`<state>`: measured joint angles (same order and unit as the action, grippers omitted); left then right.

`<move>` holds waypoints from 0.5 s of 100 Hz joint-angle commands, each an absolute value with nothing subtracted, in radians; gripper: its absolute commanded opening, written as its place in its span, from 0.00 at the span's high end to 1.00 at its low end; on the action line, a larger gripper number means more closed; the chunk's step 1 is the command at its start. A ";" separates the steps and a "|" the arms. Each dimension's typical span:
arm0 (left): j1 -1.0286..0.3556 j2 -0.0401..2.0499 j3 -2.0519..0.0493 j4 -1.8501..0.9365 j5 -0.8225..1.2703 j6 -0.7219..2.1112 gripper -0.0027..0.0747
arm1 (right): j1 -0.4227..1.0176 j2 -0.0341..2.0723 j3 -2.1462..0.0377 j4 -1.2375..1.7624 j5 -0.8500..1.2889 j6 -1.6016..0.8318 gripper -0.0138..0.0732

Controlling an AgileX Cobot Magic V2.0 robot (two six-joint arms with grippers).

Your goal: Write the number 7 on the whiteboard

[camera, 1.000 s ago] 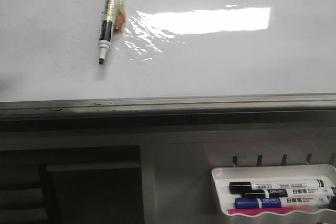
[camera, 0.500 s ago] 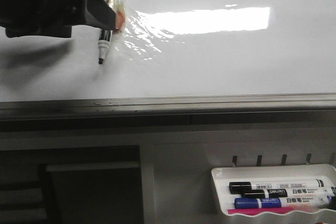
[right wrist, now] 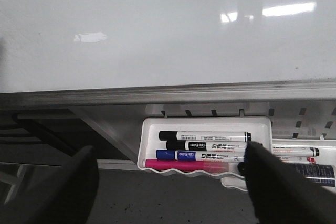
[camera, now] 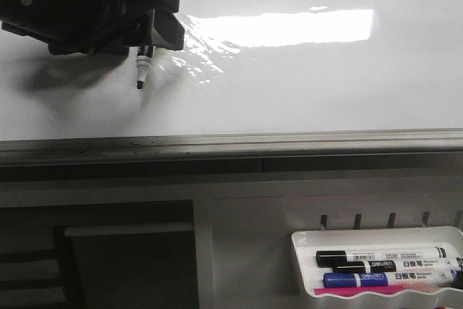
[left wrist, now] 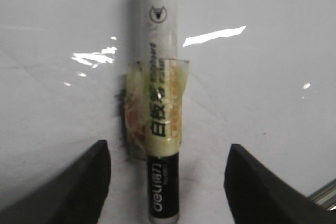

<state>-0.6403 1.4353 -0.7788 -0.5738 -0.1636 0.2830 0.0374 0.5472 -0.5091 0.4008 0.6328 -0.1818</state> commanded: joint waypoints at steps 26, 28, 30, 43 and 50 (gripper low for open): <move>-0.641 1.407 -0.813 -0.494 -0.174 0.285 0.99 | 0.038 0.559 -0.543 0.420 0.561 -0.195 0.25; -0.641 1.400 -0.813 -0.487 -0.165 0.285 0.99 | 0.038 0.559 -0.543 0.423 0.561 -0.195 0.25; -0.641 1.391 -0.813 -0.475 -0.155 0.285 0.99 | 0.038 0.559 -0.543 0.425 0.561 -0.195 0.25; -0.654 1.320 -0.813 -0.383 -0.075 0.285 0.99 | 0.050 0.560 -0.550 0.499 0.571 -0.233 0.25; -0.680 1.272 -0.813 -0.312 -0.022 0.285 0.99 | 0.062 0.581 -0.571 0.584 0.609 -0.308 0.25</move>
<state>-0.6523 1.3560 -0.7840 -0.3980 -0.0218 0.2830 0.0498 0.5540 -0.5162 0.4808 0.6389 -0.2288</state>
